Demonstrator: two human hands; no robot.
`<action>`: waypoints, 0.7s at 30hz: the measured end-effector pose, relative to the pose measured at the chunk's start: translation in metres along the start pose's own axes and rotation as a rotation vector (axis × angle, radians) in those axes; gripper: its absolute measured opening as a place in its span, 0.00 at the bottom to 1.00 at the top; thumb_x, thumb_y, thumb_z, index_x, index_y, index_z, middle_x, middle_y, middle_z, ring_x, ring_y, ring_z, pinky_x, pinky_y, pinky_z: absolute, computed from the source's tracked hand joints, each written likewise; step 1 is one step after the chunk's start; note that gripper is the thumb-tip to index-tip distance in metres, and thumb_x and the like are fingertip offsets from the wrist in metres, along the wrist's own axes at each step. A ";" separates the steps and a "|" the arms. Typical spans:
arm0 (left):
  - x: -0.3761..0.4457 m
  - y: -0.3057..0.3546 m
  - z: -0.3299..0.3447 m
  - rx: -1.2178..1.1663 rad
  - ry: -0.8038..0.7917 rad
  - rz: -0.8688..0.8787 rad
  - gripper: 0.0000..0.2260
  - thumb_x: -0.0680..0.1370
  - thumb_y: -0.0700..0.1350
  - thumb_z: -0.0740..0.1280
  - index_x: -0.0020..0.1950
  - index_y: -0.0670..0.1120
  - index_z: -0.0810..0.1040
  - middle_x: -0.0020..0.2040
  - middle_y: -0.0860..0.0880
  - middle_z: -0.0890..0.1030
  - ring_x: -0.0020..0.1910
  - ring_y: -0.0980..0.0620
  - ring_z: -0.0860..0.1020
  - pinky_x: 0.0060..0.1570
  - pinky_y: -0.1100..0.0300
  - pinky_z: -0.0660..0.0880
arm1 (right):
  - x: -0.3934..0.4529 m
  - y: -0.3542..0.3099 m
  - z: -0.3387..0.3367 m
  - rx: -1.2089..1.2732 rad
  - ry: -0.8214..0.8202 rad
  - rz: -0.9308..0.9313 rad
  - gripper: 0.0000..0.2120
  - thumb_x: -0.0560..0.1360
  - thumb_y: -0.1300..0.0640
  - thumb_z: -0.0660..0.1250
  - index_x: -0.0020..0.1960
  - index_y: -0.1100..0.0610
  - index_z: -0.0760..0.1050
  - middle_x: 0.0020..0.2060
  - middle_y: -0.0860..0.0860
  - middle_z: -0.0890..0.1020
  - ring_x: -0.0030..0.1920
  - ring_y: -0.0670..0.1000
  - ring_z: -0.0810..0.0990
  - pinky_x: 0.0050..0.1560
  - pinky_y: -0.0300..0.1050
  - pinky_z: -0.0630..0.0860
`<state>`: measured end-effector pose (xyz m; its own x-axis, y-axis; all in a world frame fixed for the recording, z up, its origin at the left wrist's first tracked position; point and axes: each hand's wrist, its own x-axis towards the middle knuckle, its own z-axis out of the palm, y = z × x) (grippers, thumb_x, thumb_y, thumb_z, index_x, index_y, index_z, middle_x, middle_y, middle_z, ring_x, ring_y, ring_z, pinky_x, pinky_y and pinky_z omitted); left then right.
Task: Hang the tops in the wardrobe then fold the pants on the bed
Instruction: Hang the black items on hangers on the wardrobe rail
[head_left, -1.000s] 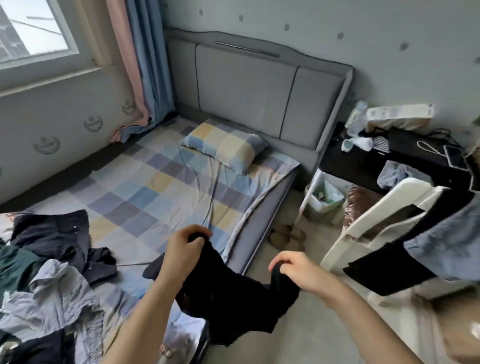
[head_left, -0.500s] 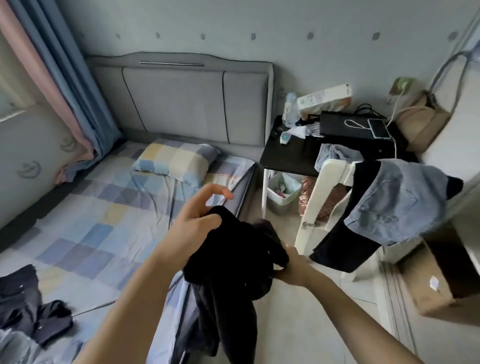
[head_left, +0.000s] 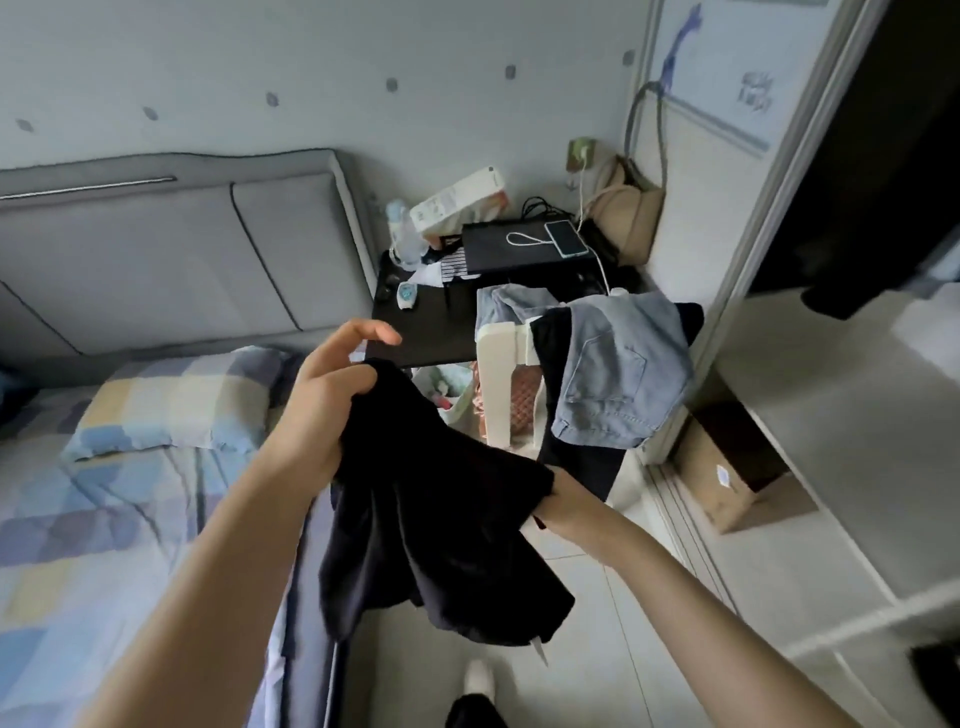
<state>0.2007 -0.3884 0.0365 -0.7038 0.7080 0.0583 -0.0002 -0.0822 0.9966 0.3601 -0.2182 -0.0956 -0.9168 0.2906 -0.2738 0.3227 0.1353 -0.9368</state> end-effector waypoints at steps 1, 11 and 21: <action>0.014 -0.001 0.005 0.000 -0.028 -0.012 0.18 0.66 0.34 0.57 0.49 0.49 0.78 0.34 0.40 0.68 0.22 0.52 0.68 0.23 0.67 0.65 | -0.002 -0.005 -0.010 0.046 0.056 0.013 0.18 0.76 0.69 0.57 0.47 0.48 0.76 0.30 0.39 0.79 0.35 0.38 0.76 0.43 0.34 0.73; 0.159 -0.036 0.078 0.224 -0.314 -0.048 0.19 0.74 0.29 0.59 0.46 0.51 0.82 0.40 0.49 0.83 0.38 0.53 0.80 0.38 0.65 0.77 | -0.013 -0.102 -0.117 0.691 0.610 -0.063 0.11 0.80 0.61 0.58 0.55 0.56 0.78 0.46 0.54 0.85 0.46 0.53 0.84 0.41 0.47 0.80; 0.230 -0.050 0.179 0.537 -1.065 0.050 0.17 0.80 0.42 0.64 0.67 0.55 0.73 0.62 0.59 0.78 0.64 0.62 0.74 0.63 0.63 0.72 | -0.002 -0.174 -0.173 1.083 0.814 -0.618 0.13 0.81 0.66 0.53 0.64 0.67 0.67 0.50 0.70 0.81 0.52 0.69 0.81 0.45 0.63 0.79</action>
<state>0.1659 -0.0962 0.0109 0.2483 0.9591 -0.1362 0.4863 -0.0018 0.8738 0.3466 -0.0783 0.1052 -0.3421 0.9371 0.0688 -0.7207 -0.2147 -0.6591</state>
